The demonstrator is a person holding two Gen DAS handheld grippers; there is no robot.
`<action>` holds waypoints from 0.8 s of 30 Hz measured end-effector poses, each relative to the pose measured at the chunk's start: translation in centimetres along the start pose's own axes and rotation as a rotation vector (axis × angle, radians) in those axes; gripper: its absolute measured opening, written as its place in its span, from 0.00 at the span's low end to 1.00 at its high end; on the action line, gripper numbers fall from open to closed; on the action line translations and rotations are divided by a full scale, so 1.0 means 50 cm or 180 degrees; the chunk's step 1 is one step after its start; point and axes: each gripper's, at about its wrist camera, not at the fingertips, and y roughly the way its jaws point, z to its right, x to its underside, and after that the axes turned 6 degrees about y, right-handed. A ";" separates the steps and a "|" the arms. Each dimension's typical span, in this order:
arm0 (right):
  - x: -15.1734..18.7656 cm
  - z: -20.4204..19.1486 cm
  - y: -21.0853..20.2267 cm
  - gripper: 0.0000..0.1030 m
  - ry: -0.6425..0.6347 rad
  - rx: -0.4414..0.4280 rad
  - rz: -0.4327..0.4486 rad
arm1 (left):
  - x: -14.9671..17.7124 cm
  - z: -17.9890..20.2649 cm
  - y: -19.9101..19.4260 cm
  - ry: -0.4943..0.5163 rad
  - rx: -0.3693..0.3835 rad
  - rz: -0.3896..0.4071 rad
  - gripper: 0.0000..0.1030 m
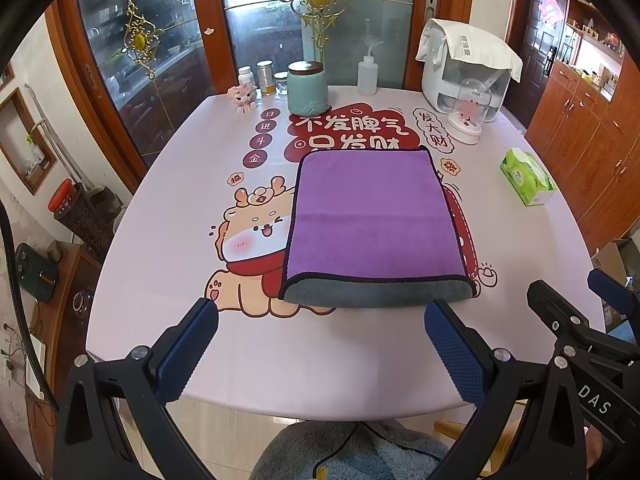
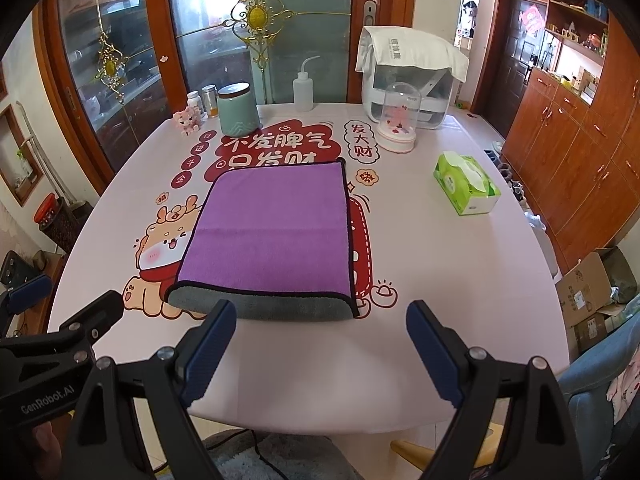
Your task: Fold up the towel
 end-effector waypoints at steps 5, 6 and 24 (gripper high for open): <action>0.000 0.001 0.001 0.85 0.0001 0.0001 -0.0004 | 0.004 -0.002 0.005 0.0001 0.0004 -0.0014 1.00; 0.001 0.001 0.000 0.85 0.0001 0.0003 -0.0004 | 0.002 -0.002 0.004 0.0002 0.0003 -0.0011 1.00; -0.009 0.003 0.039 0.85 0.0022 0.0030 -0.0129 | -0.003 -0.012 0.030 0.0040 -0.0014 -0.0076 1.00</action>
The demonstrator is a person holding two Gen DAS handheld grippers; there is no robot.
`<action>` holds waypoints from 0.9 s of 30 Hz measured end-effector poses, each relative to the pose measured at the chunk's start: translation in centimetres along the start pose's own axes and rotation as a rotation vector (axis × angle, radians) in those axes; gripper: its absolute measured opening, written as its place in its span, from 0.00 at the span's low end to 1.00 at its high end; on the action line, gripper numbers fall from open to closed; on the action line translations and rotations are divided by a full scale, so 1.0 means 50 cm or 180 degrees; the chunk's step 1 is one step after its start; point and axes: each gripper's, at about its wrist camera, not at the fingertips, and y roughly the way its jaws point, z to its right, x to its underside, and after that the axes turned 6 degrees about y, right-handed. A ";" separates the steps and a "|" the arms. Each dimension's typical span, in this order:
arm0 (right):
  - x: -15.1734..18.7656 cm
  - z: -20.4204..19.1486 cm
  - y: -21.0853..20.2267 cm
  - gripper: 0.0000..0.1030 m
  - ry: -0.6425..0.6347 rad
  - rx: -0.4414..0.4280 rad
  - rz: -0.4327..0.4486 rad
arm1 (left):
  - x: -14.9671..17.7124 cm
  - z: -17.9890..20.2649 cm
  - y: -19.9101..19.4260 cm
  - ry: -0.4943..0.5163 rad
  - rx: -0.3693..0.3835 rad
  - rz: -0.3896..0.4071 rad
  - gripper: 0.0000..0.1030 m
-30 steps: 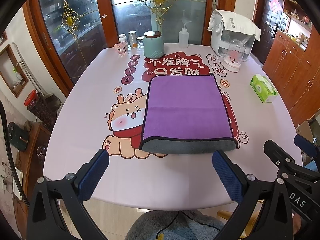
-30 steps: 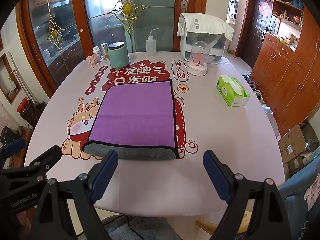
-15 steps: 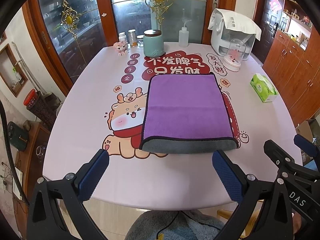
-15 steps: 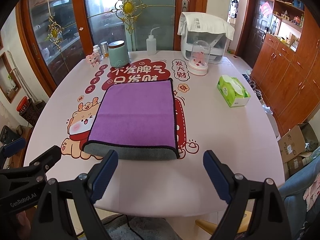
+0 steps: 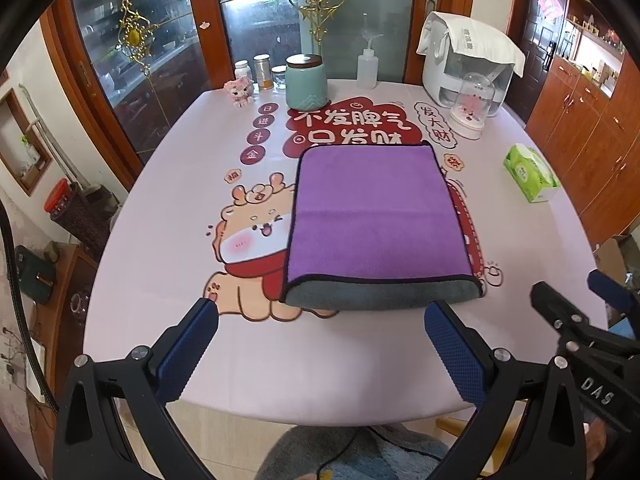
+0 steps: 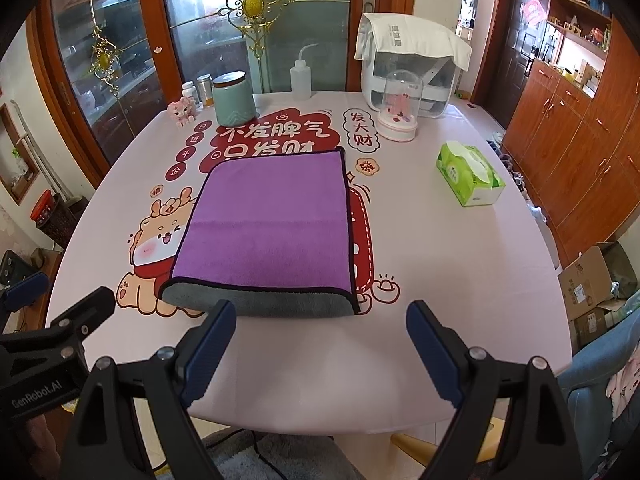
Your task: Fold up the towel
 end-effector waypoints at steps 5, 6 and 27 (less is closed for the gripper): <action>-0.013 0.017 0.015 0.85 0.0061 0.0019 0.0026 | -0.010 -0.018 0.017 0.0040 -0.0186 0.0025 1.00; -0.015 0.020 0.019 0.85 0.0064 0.0017 0.0029 | -0.013 -0.022 0.020 0.0040 -0.0201 0.0036 1.00; -0.035 0.017 0.148 0.85 -0.0189 -0.0077 -0.0233 | -0.052 -0.053 0.141 0.0052 0.0028 -0.0271 1.00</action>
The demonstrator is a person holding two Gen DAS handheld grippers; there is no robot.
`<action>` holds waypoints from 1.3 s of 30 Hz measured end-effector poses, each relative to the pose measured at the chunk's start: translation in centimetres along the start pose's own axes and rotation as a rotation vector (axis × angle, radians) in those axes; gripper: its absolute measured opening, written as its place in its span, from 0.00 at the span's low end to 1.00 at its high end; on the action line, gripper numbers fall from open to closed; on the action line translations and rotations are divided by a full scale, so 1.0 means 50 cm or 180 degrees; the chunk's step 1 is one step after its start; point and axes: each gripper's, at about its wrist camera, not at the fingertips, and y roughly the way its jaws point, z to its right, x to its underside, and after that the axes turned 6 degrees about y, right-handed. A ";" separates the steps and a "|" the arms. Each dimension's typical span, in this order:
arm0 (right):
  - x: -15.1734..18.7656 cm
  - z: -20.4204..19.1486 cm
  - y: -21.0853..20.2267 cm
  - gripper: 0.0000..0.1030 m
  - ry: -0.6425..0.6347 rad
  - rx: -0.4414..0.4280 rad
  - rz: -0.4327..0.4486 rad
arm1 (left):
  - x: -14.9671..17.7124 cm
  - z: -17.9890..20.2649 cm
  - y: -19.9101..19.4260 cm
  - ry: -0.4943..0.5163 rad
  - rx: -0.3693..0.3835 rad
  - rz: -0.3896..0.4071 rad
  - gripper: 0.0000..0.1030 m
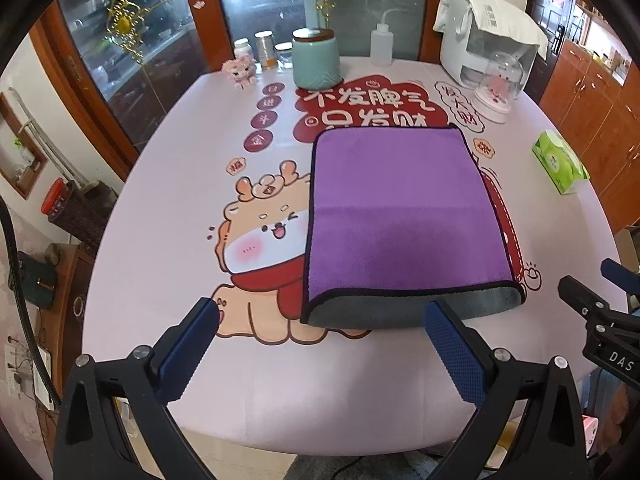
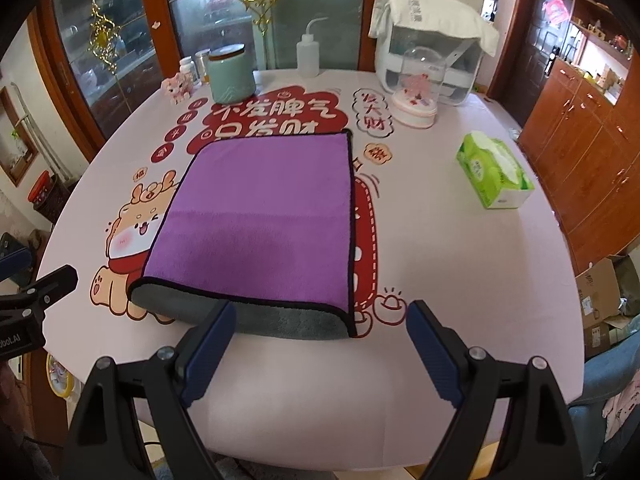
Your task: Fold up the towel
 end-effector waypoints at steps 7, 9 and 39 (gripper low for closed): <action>0.000 0.004 0.048 0.81 -0.0042 -0.0070 -0.0126 | -0.008 0.003 0.050 0.0075 0.0054 -0.0086 1.00; -0.001 0.008 0.064 0.79 -0.0040 -0.0094 -0.0172 | -0.010 0.001 0.067 0.0116 0.0074 -0.0105 1.00; 0.018 0.078 0.254 0.44 -0.0638 -0.0771 -0.0769 | -0.007 -0.033 0.284 0.0899 0.1093 -0.0542 0.80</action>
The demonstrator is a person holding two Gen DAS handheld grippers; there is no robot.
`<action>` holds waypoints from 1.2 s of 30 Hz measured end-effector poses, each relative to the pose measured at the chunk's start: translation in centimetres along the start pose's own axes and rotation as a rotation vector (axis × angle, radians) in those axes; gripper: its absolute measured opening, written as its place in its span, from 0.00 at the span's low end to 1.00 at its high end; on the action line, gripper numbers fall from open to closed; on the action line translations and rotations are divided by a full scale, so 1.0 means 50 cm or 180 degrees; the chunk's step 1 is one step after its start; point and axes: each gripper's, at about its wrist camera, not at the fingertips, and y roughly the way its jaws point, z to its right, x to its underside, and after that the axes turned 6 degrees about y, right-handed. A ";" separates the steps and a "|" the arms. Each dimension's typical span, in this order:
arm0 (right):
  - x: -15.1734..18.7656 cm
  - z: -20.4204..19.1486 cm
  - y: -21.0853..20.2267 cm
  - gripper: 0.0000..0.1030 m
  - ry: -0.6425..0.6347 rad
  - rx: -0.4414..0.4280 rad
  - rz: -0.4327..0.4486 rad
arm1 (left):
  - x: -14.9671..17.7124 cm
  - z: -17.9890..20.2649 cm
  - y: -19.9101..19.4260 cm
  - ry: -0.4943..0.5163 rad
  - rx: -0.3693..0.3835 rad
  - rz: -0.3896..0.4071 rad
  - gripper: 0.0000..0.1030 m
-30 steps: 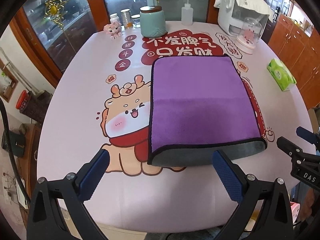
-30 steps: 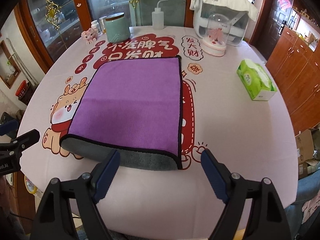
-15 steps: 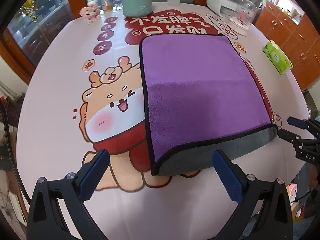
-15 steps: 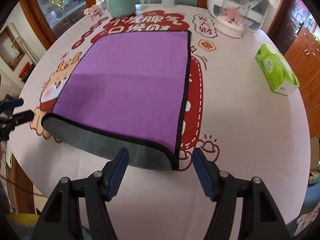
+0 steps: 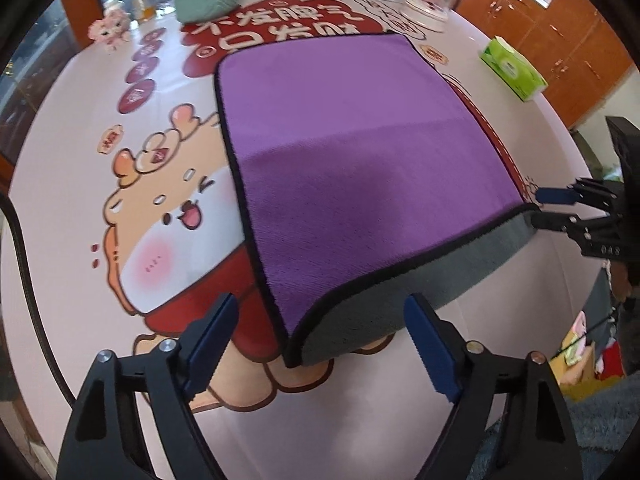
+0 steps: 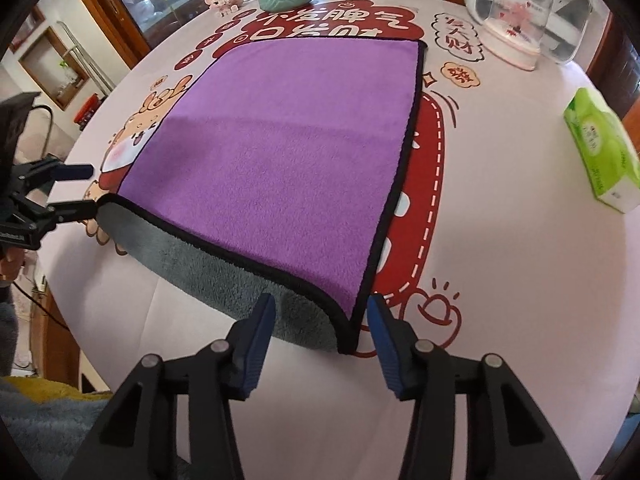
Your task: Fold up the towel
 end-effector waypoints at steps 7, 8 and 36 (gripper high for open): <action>-0.005 0.012 0.018 0.32 -0.0049 -0.0142 -0.0131 | 0.002 -0.002 0.010 0.0121 0.0197 -0.0072 0.73; -0.004 0.013 0.020 0.31 -0.0051 -0.0144 -0.0146 | 0.002 -0.004 0.014 0.0132 0.0226 -0.0092 0.71; 0.008 -0.003 0.009 0.10 -0.0154 -0.0013 -0.0079 | 0.010 -0.008 0.047 0.0142 0.0214 -0.0404 0.11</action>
